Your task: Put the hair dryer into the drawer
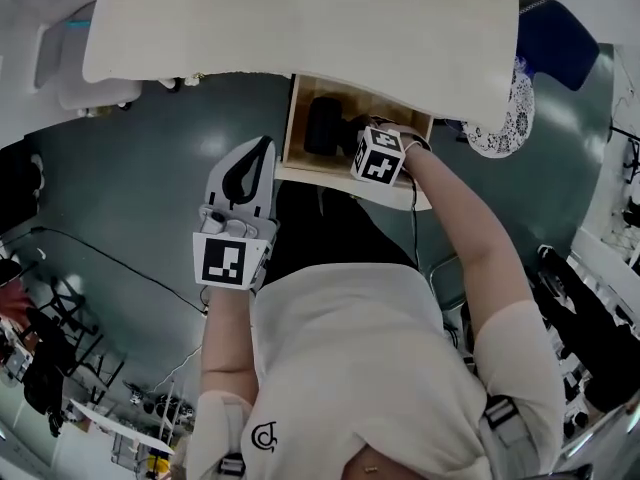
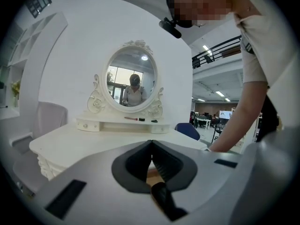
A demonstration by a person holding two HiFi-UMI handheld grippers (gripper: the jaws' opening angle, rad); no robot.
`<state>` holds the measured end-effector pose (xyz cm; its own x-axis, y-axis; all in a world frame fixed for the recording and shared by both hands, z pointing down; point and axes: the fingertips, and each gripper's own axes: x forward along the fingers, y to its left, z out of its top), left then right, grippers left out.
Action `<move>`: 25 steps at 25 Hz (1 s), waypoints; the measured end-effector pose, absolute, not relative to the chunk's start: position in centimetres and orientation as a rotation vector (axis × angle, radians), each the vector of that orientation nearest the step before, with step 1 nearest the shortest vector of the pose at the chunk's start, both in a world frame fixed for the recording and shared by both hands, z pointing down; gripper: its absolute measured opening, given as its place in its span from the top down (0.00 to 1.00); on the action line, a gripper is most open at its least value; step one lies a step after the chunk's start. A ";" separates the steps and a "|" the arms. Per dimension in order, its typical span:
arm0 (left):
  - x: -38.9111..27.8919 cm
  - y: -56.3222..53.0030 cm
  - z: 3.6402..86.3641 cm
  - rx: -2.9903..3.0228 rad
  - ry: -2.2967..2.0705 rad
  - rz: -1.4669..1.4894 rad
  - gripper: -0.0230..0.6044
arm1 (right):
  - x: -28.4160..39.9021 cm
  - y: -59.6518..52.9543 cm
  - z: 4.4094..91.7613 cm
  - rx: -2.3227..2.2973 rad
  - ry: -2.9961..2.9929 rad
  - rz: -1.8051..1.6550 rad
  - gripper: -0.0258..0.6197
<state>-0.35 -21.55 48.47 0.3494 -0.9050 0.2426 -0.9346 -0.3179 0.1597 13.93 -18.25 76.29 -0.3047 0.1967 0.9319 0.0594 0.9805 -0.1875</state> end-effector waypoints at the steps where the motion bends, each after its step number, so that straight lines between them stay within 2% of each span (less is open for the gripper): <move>1: -0.1 -21.5 48.0 2.351 -1.652 0.133 0.94 | 14.0 -18.2 76.7 -0.190 -1.881 0.131 0.67; 7: 1.2 -20.8 46.3 2.393 -1.669 0.106 0.94 | 13.8 -17.5 78.1 -0.203 -1.891 0.248 0.65; 17: 2.1 -21.3 48.9 2.335 -1.623 0.148 0.94 | 13.1 -17.4 78.1 -0.115 -1.938 0.431 0.61; 19: 2.3 -21.9 48.5 2.347 -1.621 0.141 0.94 | 12.9 -17.2 77.8 -0.103 -1.936 0.469 0.51; 21: 2.6 -22.4 48.1 2.365 -1.614 0.142 0.94 | 12.9 -18.0 77.5 -0.026 -1.939 0.449 0.45; 25: 3.4 -23.6 46.8 2.399 -1.615 0.123 0.95 | 13.0 -19.8 75.7 0.076 -1.985 0.372 0.53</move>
